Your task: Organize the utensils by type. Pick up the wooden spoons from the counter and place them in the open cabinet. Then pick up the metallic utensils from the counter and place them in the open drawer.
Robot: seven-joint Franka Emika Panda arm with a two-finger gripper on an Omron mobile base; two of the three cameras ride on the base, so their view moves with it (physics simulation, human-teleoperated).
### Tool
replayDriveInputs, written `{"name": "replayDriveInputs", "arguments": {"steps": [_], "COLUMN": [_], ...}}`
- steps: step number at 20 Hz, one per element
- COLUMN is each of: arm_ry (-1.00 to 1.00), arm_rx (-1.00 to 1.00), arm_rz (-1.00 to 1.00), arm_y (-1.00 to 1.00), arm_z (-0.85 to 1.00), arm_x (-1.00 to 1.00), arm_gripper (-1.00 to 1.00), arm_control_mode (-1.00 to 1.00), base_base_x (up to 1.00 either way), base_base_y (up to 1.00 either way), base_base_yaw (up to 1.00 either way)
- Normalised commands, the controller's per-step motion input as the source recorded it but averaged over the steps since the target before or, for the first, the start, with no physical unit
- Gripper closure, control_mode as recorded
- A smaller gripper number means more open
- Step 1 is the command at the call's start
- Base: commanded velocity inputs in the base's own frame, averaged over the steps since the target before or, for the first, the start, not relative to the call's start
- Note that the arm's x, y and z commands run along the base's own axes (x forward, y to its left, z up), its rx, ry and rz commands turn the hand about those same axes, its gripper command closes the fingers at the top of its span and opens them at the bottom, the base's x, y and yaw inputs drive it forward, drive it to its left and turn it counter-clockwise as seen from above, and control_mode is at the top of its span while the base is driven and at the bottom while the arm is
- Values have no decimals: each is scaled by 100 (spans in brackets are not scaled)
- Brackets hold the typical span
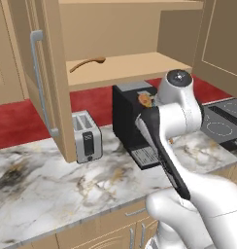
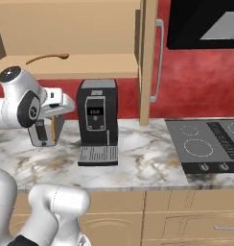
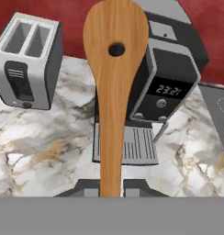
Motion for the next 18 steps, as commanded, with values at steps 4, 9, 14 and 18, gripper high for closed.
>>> {"name": "replayDriveInputs", "arguments": {"steps": [4,9,14,18], "arm_ry": [-24,-5,0,-9], "arm_rx": [8,25,47,44], "arm_rz": [-63,-47,-17,-9], "arm_y": [28,9,-1,-9], "arm_z": [47,51,49,40], "arm_x": [0,0,0,0], "arm_gripper": [100,100,100,100], "arm_control_mode": [-100,-100,-100,-100], "base_base_x": [0,0,0,0], "base_base_y": [0,0,0,0], "base_base_yaw": [0,0,0,0]}}
